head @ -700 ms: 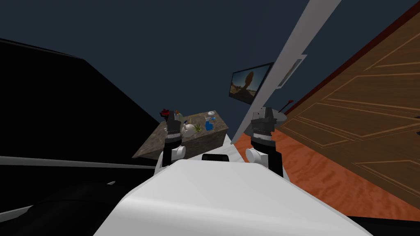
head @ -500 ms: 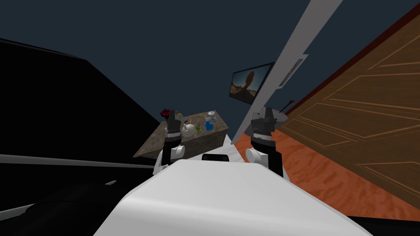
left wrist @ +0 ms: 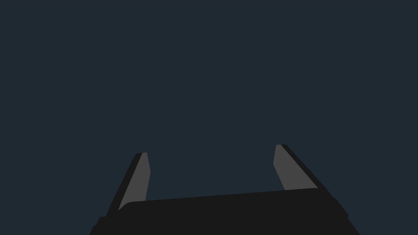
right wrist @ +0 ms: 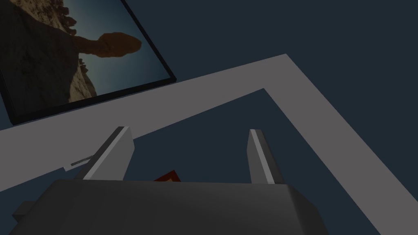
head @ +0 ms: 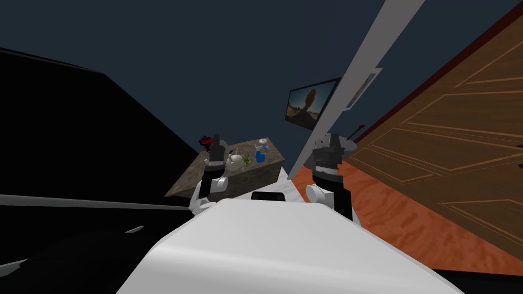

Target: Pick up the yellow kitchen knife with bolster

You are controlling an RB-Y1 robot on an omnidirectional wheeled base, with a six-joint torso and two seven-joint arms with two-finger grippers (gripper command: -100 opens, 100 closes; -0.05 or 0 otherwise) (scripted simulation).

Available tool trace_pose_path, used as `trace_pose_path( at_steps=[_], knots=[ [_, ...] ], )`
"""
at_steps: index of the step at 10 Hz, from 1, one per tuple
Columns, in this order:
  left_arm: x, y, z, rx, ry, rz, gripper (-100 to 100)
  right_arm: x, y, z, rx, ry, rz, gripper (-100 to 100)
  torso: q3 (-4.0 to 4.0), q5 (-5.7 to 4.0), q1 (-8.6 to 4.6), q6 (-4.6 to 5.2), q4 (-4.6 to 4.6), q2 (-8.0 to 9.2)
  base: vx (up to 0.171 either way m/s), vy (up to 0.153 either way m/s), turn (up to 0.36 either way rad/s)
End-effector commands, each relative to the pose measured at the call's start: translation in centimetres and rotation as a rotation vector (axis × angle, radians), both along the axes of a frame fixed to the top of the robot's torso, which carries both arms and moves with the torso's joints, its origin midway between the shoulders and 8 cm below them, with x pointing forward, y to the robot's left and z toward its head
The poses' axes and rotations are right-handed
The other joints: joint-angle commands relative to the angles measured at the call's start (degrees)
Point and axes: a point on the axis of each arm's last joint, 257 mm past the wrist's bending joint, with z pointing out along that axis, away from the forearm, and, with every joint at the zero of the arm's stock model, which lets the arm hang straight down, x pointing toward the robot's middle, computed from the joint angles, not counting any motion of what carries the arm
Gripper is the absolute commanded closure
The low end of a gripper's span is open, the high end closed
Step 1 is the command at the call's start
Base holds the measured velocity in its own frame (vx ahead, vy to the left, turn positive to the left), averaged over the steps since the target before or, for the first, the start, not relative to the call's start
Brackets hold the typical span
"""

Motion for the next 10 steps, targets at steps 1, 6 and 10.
trace_pose_path(
  at_steps=[1, 6, 10],
  knots=[
    [1.5, 0.4, 0.0, 0.02, 0.026, 0.007, -100, 0.0, 0.0, 0.0, 0.0, 0.0, 0.0, 0, 0.0, 0.0, 0.0, 0.0, 0.0, 0.0, -0.019, -0.006, -0.046],
    [4.9, 1.8, -0.7, 0.052, 0.102, 0.025, -100, 0.0, 0.0, 0.0, 0.0, 0.0, 0.0, 0, 0.0, 0.01, 0.02, -0.02, 0.0, -0.01, -0.01, -0.001, -0.058],
    [7.6, 2.9, -1.7, 0.073, 0.177, 0.04, -100, 0.0, 0.0, 0.0, 0.0, 0.0, 0.0, 0, -0.03, 0.01, 0.04, 0.01, -0.02, -0.06, 0.0, 0.007, -0.089]
  ],
)
